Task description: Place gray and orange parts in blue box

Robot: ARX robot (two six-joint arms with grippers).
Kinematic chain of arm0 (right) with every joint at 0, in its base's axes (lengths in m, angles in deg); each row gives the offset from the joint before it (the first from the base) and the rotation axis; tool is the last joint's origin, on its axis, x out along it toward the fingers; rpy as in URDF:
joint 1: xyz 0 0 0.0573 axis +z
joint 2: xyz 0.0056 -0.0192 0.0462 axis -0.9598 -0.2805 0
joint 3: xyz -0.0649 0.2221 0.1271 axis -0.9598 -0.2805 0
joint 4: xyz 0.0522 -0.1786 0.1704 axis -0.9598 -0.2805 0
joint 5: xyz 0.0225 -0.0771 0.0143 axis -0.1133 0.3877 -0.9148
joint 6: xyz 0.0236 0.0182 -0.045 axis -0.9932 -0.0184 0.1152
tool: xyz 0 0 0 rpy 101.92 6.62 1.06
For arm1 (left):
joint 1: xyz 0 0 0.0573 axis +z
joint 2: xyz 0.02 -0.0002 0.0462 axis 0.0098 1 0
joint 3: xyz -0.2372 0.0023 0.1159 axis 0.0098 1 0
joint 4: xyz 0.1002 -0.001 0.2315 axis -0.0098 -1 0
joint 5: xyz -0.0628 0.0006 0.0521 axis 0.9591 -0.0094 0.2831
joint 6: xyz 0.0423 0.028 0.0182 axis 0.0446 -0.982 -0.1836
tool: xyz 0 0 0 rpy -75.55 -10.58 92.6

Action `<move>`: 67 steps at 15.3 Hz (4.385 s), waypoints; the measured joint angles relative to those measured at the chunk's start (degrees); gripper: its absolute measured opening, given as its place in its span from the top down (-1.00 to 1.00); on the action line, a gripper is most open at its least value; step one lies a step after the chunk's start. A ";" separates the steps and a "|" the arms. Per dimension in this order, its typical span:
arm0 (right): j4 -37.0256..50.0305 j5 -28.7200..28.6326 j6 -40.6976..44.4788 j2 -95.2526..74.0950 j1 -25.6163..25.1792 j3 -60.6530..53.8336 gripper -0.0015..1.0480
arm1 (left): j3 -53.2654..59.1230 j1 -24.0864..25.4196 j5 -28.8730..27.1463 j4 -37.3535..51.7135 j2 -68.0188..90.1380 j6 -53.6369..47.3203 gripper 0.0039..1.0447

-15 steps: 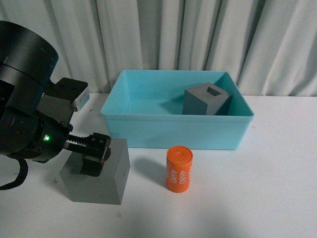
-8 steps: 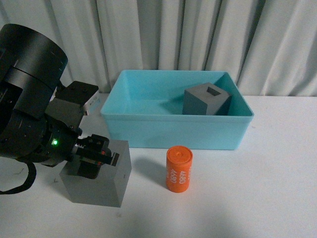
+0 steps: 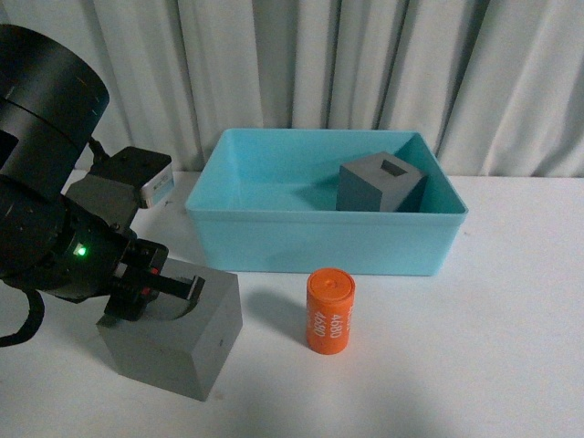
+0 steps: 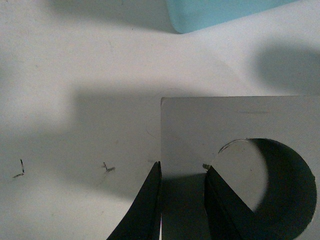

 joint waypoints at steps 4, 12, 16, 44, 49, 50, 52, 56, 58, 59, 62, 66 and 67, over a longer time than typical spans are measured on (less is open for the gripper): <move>0.00 0.00 0.00 0.00 0.00 0.00 -0.87 | -3.19 1.33 1.51 -3.67 -3.65 -1.01 0.63; 0.00 0.02 0.00 0.00 0.00 0.00 -0.87 | -9.70 3.39 5.05 -11.04 -5.33 -0.59 0.64; 0.00 0.00 0.00 0.00 0.00 0.00 -0.87 | -19.06 3.41 6.29 -16.39 -5.33 1.03 0.64; 0.00 0.02 0.00 0.00 0.00 0.00 -0.87 | -77.53 -5.77 -4.74 -31.21 37.24 11.06 0.65; 0.00 0.02 0.00 0.00 0.00 0.00 -0.87 | -77.55 -4.46 -6.34 -30.36 38.05 9.55 0.65; 0.00 0.00 0.00 0.00 0.00 0.00 -0.87 | -77.55 -3.98 -6.62 -30.38 38.69 9.51 0.65; 0.00 0.00 0.00 0.00 0.00 0.00 -0.87 | -77.55 -3.23 -7.10 -30.32 39.06 9.46 0.65; 0.00 0.00 0.00 0.00 0.00 0.00 -0.87 | -76.83 -2.99 -7.30 -28.79 39.06 9.53 -0.22; 0.00 0.02 0.00 0.00 0.00 0.00 -0.87 | -74.03 -2.97 -7.17 -27.47 38.73 9.64 -0.67; 0.00 0.02 0.00 0.00 0.00 0.00 -0.87 | -72.02 -2.97 -6.49 -25.99 38.03 10.10 -0.87; 0.00 0.02 0.00 0.00 0.00 0.00 -0.87 | -62.03 -3.17 -2.62 -19.61 27.23 11.91 -0.88; 0.00 0.00 0.00 0.00 0.00 0.00 -0.87 | -29.33 -2.95 7.13 -3.69 -5.09 17.97 -0.88; 0.00 0.02 0.00 0.00 0.00 0.00 -0.87 | -16.20 -1.51 10.51 -2.14 -16.92 20.83 -0.88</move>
